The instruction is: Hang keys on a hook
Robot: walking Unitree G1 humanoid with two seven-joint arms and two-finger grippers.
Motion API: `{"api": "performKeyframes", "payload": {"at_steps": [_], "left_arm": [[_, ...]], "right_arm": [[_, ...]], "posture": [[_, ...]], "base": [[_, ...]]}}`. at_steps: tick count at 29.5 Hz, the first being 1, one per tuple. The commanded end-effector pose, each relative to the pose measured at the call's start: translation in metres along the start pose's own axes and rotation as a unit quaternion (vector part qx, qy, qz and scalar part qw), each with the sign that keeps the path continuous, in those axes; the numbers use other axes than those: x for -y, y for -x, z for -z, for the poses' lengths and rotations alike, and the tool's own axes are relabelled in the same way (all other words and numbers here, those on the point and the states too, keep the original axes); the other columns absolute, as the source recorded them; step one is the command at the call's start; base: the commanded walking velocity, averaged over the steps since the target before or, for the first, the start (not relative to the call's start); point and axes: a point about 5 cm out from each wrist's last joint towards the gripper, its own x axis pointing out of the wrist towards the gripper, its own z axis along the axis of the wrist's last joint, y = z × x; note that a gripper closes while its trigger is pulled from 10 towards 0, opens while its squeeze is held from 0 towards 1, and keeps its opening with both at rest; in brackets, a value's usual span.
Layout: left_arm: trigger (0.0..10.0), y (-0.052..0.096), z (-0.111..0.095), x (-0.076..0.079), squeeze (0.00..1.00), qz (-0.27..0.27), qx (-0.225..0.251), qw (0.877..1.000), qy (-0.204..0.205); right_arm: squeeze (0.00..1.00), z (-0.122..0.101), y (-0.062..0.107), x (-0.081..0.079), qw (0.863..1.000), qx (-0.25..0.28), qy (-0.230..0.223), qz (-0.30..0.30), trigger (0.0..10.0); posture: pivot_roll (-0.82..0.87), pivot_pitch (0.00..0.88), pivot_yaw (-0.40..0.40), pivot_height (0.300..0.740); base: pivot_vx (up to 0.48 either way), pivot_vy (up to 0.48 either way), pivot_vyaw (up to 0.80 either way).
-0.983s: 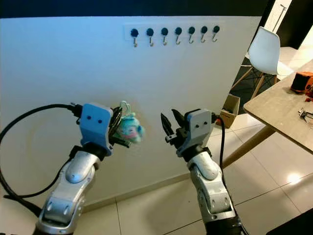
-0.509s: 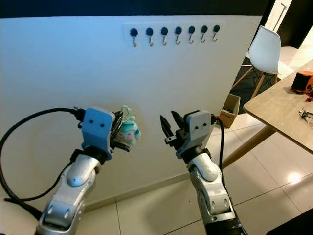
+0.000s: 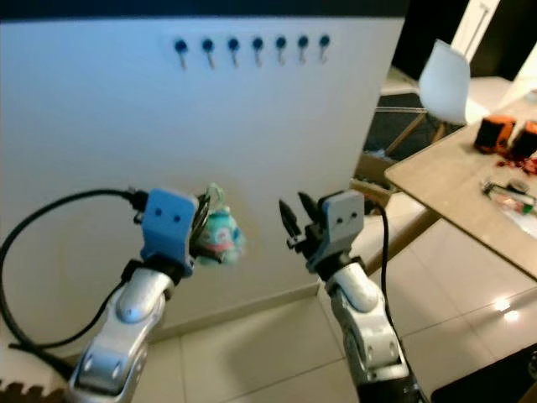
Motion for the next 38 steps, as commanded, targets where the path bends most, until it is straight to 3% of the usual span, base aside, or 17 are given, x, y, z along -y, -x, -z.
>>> {"api": "performKeyframes", "payload": {"at_steps": [1,16,38], "left_arm": [[10.0,0.0002,-0.0021,0.003,0.0,0.005,0.004,1.0,-0.006],[10.0,0.0004,-0.0007,0.0024,0.0,0.003,0.0,1.0,-0.01],[10.0,0.0,-0.0013,0.004,0.0,0.009,0.001,1.0,0.001]], "right_arm": [[0.0,-0.0003,0.0026,0.0026,1.0,-0.001,0.005,0.004,10.0],[0.0,0.0001,0.0022,0.0019,1.0,-0.002,0.004,0.001,10.0],[0.0,0.001,0.0014,0.0008,1.0,-0.002,-0.003,0.0,10.0]], "posture": [[0.14,0.151,-0.054,0.74],[0.14,0.149,-0.054,0.74],[0.14,0.145,-0.052,0.74]], "base": [[0.0,-0.431,0.0],[0.0,-0.307,0.0],[0.0,0.0,0.0]]}}
